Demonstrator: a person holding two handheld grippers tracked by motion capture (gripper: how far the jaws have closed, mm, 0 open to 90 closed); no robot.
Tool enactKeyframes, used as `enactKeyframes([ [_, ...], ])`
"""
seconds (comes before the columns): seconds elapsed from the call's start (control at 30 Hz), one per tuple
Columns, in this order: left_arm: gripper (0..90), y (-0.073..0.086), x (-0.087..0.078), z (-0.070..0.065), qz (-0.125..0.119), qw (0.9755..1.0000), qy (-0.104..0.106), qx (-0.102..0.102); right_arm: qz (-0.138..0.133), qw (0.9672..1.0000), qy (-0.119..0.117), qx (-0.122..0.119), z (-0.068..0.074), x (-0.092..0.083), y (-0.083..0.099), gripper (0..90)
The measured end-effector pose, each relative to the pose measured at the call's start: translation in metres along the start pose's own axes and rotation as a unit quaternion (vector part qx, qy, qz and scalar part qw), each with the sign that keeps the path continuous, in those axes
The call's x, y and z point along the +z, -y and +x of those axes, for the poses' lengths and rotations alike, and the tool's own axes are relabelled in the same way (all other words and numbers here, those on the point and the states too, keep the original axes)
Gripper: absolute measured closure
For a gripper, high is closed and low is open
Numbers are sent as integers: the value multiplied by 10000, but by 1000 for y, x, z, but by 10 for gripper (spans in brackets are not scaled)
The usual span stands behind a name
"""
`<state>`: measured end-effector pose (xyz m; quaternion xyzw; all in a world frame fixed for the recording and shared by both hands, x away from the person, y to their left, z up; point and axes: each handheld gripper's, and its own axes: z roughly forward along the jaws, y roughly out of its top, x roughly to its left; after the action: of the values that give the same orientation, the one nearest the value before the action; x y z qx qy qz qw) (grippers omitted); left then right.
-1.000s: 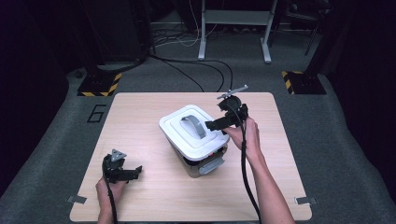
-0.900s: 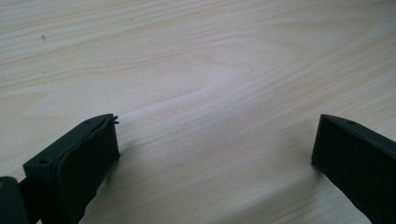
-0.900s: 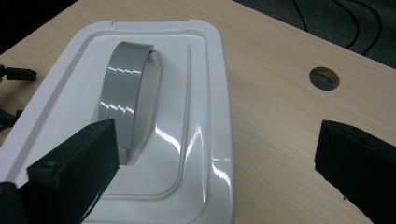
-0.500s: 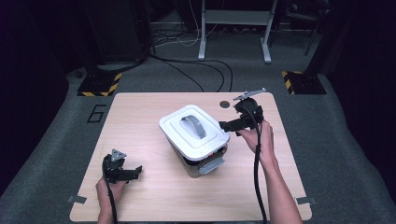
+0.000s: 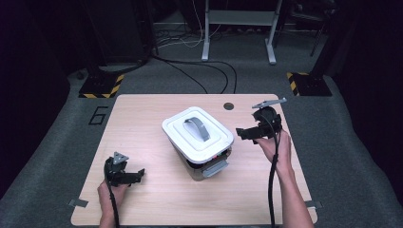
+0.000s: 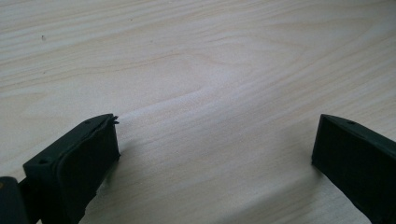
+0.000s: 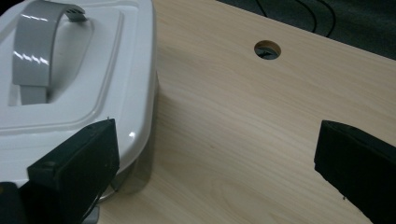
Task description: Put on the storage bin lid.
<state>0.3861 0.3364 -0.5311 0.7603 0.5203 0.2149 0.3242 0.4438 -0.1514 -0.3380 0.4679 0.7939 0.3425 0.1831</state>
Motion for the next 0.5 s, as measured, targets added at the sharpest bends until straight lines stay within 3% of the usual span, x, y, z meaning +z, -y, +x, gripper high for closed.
enactKeyframes([
  [0.5, 3, 0, 0, 0, 7, 10000, -5, 35, 27, 9996, 179, 210, -17, 13, 40, 0],
])
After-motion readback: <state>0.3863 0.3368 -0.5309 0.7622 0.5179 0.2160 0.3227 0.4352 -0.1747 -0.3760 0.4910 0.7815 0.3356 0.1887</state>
